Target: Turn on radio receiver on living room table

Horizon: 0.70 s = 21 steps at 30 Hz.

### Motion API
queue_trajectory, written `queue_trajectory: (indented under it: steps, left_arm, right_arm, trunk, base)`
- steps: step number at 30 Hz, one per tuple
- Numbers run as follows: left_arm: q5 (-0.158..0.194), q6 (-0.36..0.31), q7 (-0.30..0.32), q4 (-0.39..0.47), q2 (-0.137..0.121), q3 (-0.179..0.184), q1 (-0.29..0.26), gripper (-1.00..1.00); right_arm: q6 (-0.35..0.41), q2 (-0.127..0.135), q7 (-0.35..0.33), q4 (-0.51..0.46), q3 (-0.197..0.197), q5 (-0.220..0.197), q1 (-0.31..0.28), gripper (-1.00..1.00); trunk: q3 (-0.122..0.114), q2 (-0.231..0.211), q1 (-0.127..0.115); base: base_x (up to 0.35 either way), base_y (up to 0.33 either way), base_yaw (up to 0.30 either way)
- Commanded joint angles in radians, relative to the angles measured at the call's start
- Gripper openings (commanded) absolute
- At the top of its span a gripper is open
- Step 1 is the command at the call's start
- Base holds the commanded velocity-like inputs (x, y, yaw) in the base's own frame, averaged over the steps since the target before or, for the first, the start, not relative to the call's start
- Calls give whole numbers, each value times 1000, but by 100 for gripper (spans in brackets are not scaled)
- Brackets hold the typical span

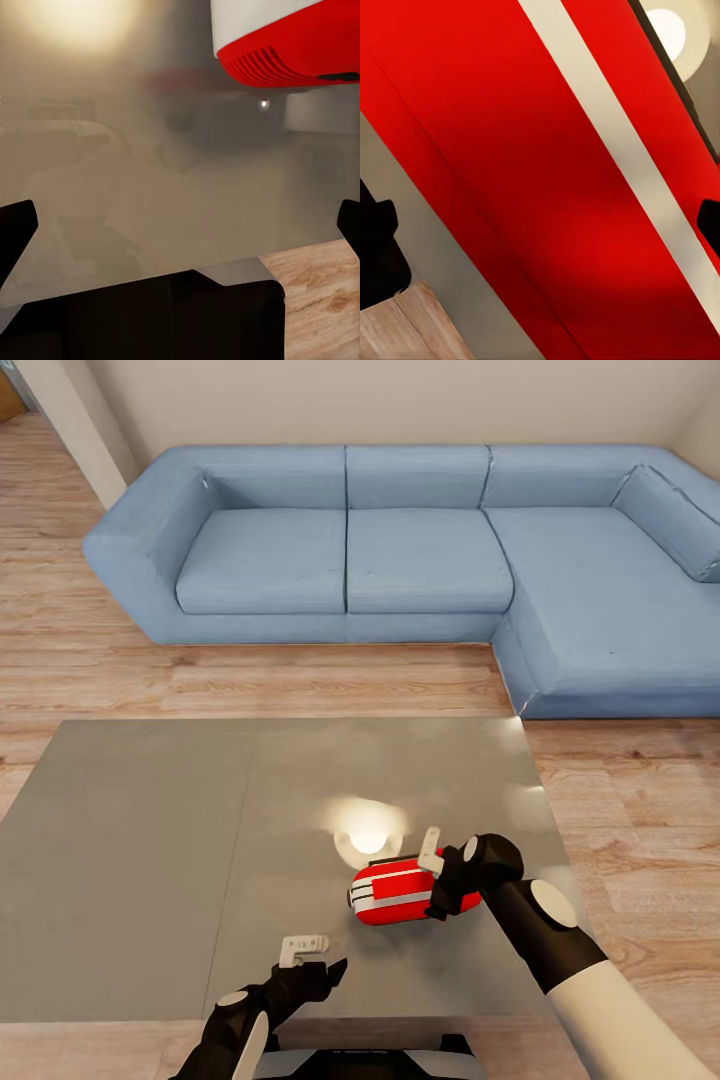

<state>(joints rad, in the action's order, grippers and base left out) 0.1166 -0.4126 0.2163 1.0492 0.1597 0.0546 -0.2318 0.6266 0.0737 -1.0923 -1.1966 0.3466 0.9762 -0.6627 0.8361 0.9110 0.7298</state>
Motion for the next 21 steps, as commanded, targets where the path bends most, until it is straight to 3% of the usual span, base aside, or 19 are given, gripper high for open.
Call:
queue_trajectory:
  steps: [1, 7, 12, 21]
  left_arm:
    - [0, 0, 0, 0, 0, 0, 0, 100]
    - [0, 0, 0, 0, 0, 0, 0, 100]
    - [0, 0, 0, 0, 0, 0, 0, 100]
    - [0, 0, 0, 0, 0, 0, 0, 100]
  right_arm:
    - [-1, 1, 1, 0, 0, 1, 0, 100]
    - [-16, 1, 3, 0, 0, 4, 0, 100]
    - [-24, -5, 8, 3, 0, 41, 0, 100]
    - [-51, -7, 34, 25, 0, 47, 0, 100]
  trunk:
    - [0, 0, 0]
    - [0, 0, 0]
    - [0, 0, 0]
    - [0, 0, 0]
  base:
    - [0, 0, 0]
    - [0, 0, 0]
    - [0, 0, 0]
    - [0, 0, 0]
